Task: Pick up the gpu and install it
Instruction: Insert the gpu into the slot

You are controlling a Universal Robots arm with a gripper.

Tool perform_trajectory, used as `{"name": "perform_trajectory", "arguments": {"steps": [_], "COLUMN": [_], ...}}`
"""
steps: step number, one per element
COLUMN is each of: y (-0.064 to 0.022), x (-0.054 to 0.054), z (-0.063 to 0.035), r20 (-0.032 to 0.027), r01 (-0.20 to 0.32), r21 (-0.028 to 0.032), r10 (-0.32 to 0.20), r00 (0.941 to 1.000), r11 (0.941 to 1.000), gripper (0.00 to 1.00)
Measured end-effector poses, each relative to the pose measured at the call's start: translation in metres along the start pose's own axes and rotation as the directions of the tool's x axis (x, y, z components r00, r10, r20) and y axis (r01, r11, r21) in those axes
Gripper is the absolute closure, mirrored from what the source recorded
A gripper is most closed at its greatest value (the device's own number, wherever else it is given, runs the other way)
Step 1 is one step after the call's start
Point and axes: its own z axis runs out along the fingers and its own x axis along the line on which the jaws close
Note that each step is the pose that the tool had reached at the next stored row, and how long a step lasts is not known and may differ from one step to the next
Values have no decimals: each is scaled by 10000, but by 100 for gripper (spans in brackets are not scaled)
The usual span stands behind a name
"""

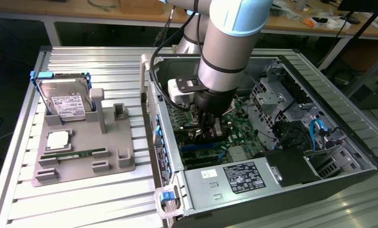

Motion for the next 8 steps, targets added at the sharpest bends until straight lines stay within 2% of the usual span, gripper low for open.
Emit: {"name": "perform_trajectory", "arguments": {"steps": [8], "y": [0], "x": [0], "z": [-21], "r20": [-1], "r01": [-2], "r21": [-1], "r10": [2], "r00": [10000], "r11": [10000], "gripper": [72]}}
